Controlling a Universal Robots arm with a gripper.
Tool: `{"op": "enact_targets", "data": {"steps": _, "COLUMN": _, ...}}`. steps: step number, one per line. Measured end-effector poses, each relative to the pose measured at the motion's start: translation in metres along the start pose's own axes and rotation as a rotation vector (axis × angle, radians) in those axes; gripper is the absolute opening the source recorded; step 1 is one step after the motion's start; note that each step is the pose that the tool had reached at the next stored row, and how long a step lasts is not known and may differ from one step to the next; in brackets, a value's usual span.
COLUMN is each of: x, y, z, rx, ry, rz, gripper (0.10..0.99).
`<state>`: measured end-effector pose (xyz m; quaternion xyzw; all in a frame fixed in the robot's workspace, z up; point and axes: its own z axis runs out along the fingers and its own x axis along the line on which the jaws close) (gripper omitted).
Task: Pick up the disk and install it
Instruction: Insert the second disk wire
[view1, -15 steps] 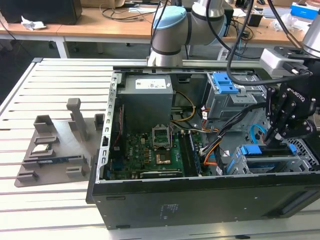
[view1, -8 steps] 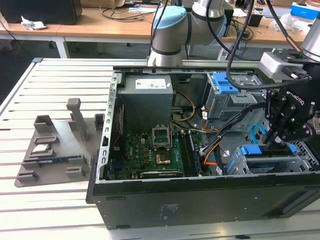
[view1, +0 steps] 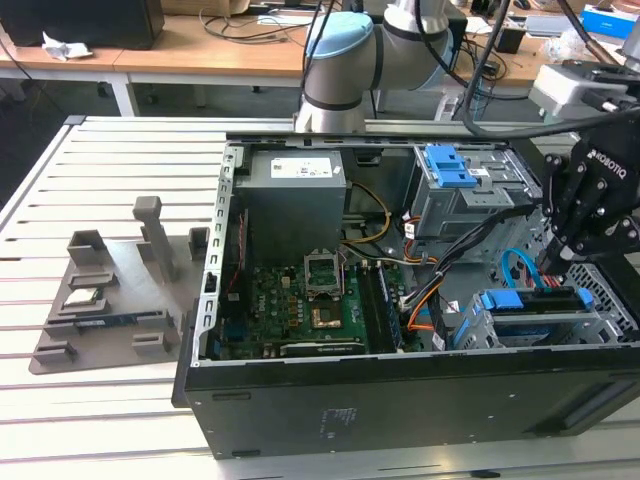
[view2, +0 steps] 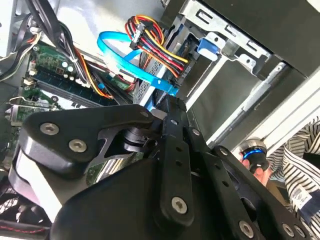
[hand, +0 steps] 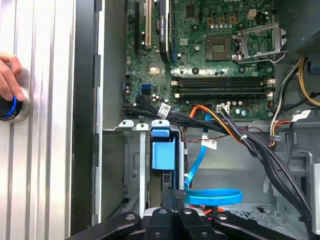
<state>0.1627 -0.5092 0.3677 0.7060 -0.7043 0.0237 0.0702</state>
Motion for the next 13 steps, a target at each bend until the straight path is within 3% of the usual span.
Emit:
{"op": "enact_targets", "data": {"steps": 4, "x": 0.0028, "y": 0.0014, "z": -0.0210, "rx": 0.000, "ry": 0.0001, "rz": 0.000, "gripper": 0.106}}
{"op": "enact_targets", "data": {"steps": 5, "x": 0.0031, "y": 0.0016, "z": -0.0233, "rx": 0.000, "ry": 0.0001, "rz": 0.000, "gripper": 0.106}}
{"op": "enact_targets", "data": {"steps": 7, "x": 0.0036, "y": 0.0018, "z": -0.0267, "rx": 0.000, "ry": -0.0002, "rz": 0.000, "gripper": 0.106}}
{"op": "enact_targets", "data": {"steps": 13, "x": 0.0036, "y": 0.0018, "z": -0.0269, "rx": 0.000, "ry": -0.0001, "rz": 0.000, "gripper": 0.106}}
